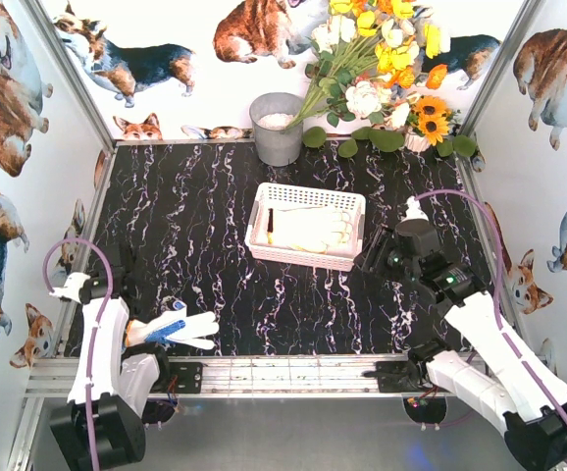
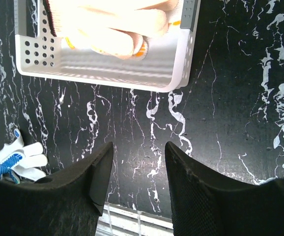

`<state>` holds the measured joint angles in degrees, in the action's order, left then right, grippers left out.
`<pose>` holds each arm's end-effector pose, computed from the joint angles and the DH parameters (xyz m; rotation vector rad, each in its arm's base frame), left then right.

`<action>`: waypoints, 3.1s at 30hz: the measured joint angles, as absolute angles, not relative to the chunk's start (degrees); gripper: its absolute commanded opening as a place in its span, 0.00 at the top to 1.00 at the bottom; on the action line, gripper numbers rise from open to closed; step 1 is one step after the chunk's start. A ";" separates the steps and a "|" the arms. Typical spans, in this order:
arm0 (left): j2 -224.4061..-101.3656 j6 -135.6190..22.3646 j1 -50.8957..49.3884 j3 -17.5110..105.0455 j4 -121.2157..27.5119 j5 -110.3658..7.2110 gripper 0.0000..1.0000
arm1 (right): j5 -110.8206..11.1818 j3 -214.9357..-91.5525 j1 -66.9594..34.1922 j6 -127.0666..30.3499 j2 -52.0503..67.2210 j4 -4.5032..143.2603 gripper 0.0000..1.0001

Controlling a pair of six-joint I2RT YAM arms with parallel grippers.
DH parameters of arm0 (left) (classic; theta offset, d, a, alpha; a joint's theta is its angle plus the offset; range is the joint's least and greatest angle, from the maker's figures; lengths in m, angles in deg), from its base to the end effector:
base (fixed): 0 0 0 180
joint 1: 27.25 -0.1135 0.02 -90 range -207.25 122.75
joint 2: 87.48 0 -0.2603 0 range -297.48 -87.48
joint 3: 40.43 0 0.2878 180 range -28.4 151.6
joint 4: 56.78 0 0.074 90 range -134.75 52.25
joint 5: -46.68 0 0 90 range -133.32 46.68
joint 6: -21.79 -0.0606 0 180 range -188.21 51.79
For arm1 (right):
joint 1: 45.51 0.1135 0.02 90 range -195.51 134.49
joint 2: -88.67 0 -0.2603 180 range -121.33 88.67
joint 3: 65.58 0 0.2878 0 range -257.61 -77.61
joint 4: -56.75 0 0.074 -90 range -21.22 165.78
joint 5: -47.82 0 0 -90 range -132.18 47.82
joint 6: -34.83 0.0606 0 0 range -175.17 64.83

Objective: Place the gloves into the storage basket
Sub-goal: Move the glove to the center of the board, then turn over the glove at the center of the board.

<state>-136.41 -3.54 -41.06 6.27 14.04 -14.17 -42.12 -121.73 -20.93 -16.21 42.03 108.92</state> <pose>0.1615 0.0701 0.1771 -1.7398 1.9693 0.4486 0.2038 0.0932 0.2591 0.2987 2.3632 0.5487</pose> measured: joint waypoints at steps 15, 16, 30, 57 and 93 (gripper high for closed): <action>-135.42 -3.78 -41.06 0.88 9.51 -23.26 0.27 | -42.54 -119.56 -20.93 -15.60 46.69 108.75 0.50; -135.42 -3.98 -40.97 0.57 9.03 -24.03 0.29 | -42.54 -119.35 -20.93 -15.58 46.97 108.70 0.50; -138.57 -1.55 -26.43 -3.41 1.62 -29.60 0.64 | -42.58 -117.93 -20.93 -14.31 47.11 108.42 0.51; -142.66 9.42 10.16 15.39 6.06 -14.72 0.40 | -51.26 -115.21 -20.93 -9.77 49.55 104.55 0.51; -144.80 -1.03 10.13 0.96 -4.78 -30.78 0.81 | -56.27 -115.72 -16.67 -11.03 46.78 106.69 0.48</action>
